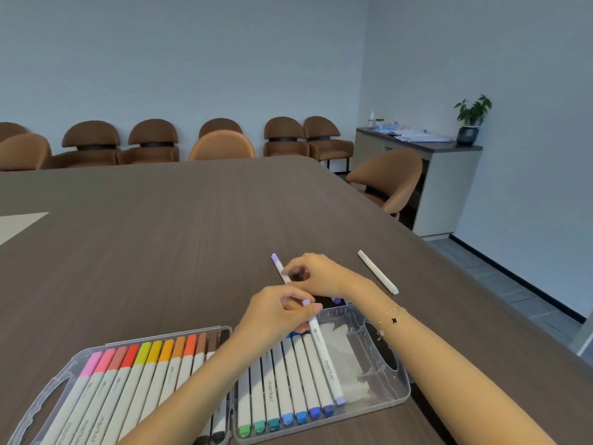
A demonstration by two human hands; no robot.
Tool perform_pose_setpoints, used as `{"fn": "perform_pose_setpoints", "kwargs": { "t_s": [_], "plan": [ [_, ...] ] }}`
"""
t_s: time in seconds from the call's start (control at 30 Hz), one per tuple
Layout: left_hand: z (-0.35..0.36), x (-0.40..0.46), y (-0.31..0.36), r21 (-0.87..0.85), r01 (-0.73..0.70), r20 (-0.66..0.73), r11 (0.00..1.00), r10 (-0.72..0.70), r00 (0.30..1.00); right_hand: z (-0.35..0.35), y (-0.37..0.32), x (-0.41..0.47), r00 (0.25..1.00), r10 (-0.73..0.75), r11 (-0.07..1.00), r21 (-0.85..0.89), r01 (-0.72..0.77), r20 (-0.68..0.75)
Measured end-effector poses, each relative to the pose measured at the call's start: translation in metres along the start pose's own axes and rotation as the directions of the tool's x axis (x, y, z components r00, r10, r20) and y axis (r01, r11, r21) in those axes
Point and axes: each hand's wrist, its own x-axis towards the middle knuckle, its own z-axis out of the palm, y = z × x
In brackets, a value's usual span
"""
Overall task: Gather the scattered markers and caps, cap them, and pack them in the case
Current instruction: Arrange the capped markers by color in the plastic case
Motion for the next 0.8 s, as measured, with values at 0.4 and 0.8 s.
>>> {"fn": "perform_pose_setpoints", "kwargs": {
  "t_s": [0.4,0.8],
  "plan": [
    [0.006,0.004,-0.012,0.283,-0.106,-0.040,0.953,0.122,0.992,0.000,0.001,-0.001,0.959,0.276,0.958,-0.064,-0.280,-0.065],
    [0.012,-0.001,-0.008,0.425,-0.140,-0.024,0.894,0.166,0.986,-0.036,0.015,-0.059,0.848,0.518,0.813,0.375,-0.445,-0.117]
  ]
}}
